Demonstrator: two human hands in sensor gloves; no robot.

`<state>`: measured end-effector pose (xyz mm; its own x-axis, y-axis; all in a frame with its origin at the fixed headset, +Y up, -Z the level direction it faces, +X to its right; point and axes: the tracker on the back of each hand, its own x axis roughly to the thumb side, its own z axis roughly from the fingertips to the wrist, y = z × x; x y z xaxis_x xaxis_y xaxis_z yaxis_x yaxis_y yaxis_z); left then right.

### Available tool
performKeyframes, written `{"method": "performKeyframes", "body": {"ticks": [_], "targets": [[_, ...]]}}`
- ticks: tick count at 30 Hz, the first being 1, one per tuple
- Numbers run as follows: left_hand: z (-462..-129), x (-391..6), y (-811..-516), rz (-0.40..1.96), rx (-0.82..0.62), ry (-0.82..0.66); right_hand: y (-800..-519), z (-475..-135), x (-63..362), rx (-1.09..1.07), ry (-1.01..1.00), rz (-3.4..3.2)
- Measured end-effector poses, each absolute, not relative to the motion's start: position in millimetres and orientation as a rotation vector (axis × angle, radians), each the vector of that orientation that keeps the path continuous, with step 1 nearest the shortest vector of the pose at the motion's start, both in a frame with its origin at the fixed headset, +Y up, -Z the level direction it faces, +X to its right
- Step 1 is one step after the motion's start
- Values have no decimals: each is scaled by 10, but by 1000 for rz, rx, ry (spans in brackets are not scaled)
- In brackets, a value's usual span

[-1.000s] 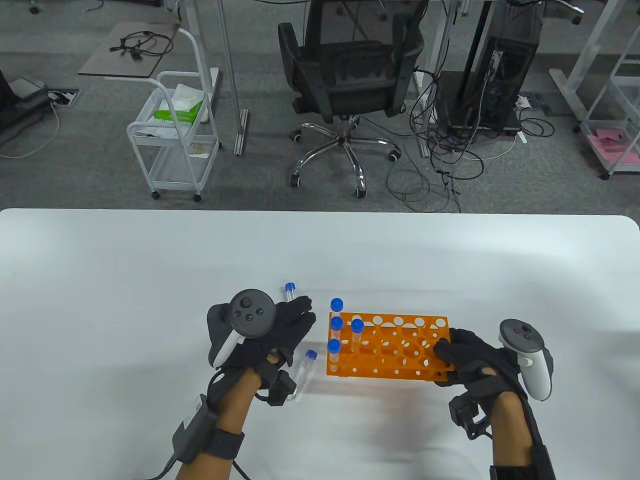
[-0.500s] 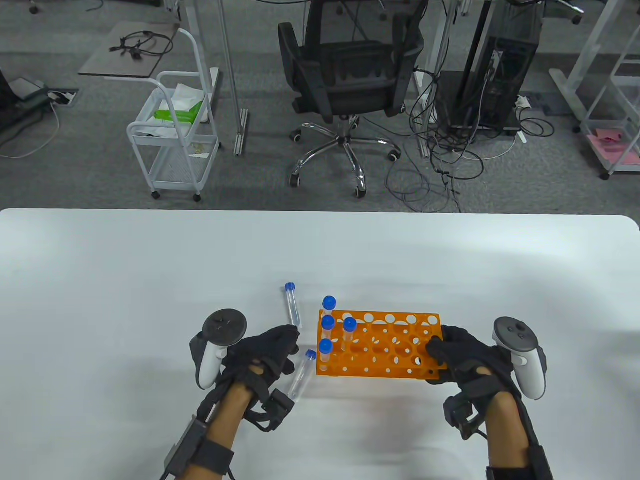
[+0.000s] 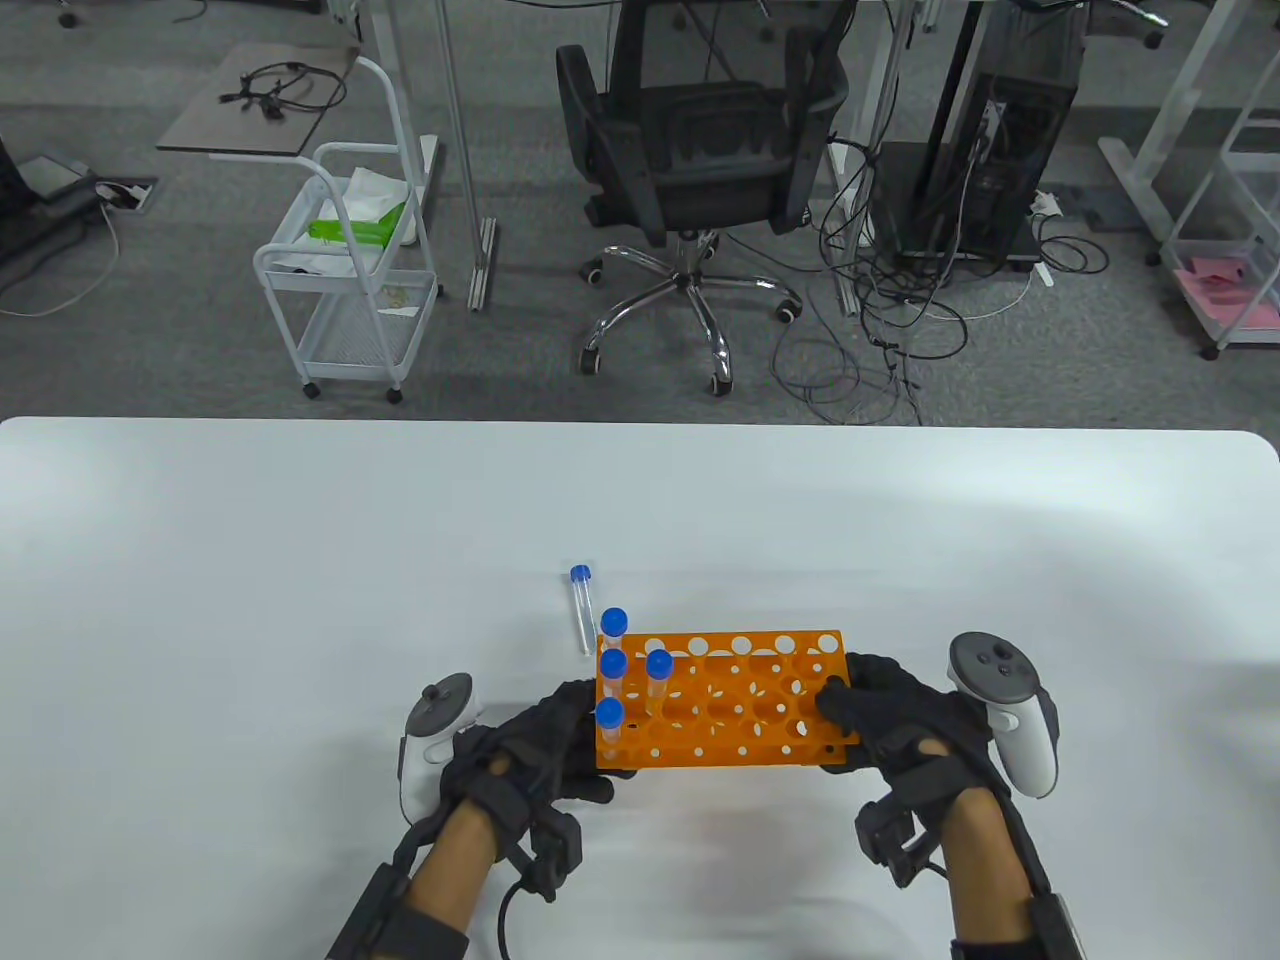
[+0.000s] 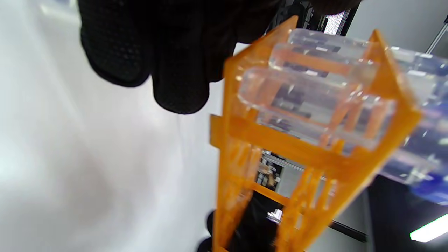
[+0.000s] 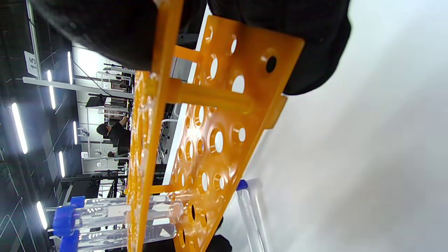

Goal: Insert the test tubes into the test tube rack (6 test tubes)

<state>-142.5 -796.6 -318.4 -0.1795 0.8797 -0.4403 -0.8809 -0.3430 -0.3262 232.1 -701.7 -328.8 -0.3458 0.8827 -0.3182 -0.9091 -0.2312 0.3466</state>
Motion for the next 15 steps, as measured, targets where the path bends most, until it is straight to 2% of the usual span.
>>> {"method": "performKeyframes", "body": {"ticks": [6, 15], "targets": [[-3231, -1379, -8054, 1926, -772, -129, -7040, -3290, 2249, -54, 590, 1834], [-3260, -1372, -8077, 2066, -774, -196, -7013, -3256, 2135, -43, 557, 1816]]}}
